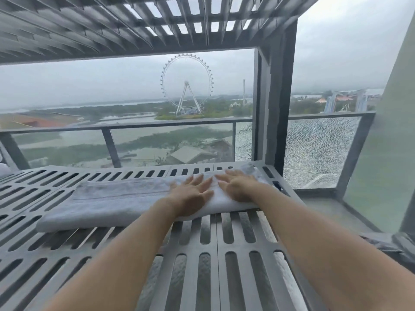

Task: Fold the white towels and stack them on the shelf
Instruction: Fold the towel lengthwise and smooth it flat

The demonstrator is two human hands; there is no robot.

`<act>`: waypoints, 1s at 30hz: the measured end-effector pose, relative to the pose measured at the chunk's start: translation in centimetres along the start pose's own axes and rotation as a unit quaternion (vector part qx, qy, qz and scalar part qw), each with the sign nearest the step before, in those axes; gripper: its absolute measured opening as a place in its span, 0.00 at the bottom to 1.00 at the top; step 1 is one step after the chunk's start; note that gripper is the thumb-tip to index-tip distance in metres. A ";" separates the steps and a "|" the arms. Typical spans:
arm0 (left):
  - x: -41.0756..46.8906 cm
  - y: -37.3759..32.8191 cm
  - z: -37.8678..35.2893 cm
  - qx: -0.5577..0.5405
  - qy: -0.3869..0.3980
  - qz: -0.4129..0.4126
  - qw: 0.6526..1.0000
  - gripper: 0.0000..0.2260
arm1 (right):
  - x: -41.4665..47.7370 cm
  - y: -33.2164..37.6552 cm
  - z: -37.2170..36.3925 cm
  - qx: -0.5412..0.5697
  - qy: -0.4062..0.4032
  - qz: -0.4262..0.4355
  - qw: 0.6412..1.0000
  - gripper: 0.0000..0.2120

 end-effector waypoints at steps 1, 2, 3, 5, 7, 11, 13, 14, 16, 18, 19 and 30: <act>-0.1 0.1 -0.2 0.008 0.001 -0.004 1.000 0.24 | 0.0 -0.6 0.0 -0.003 0.003 -0.005 1.000 0.23; -0.3 0.1 -0.3 0.015 0.004 -0.006 1.000 0.24 | 0.0 -1.2 0.1 -0.006 0.006 -0.010 1.000 0.23; -0.4 0.2 -0.3 0.022 0.004 -0.006 1.000 0.24 | 0.0 -1.5 0.2 -0.012 0.006 -0.014 1.000 0.24; -0.6 0.2 -0.2 0.030 0.005 -0.001 1.000 0.24 | 0.1 -1.9 0.3 -0.022 0.009 -0.025 0.999 0.25; -0.9 0.2 0.0 0.033 0.008 0.014 0.999 0.24 | -0.1 -2.2 0.2 -0.008 0.013 -0.050 0.999 0.27; -1.4 0.5 0.1 0.020 0.017 0.038 0.999 0.25 | -0.2 -1.4 1.0 -0.066 -0.004 -0.041 0.997 0.28; -1.7 0.5 -0.1 0.013 0.027 0.044 0.999 0.28 | 0.1 0.5 1.1 -0.063 -0.023 0.007 0.998 0.27; -1.9 0.5 -0.2 0.003 0.032 0.046 0.998 0.30 | 0.3 1.6 0.7 -0.038 -0.025 0.037 0.998 0.26; -2.1 1.2 -0.2 -0.027 0.044 0.053 0.997 0.32 | 0.3 3.4 -0.4 -0.007 -0.011 0.085 0.996 0.25; -2.4 3.5 0.3 -0.026 0.043 0.073 0.996 0.30 | 0.1 3.5 -1.1 -0.017 0.004 0.098 0.995 0.25; -2.6 5.3 0.7 -0.014 0.040 0.092 0.995 0.29 | 0.0 3.1 -1.2 -0.019 0.011 0.092 0.995 0.25; -3.7 7.0 0.9 -0.003 -0.025 -0.005 1.000 0.26 | -0.2 6.2 -2.0 -0.030 0.024 0.116 0.993 0.25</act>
Point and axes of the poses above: each hand's wrist, its own x-axis towards the middle knuckle, its own z-axis out of the back of the hand, y = z × x, the point moved 9 cm from there along x, towards the middle knuckle, and after that the axes turned 10 degrees about z, right-handed, at the moved point
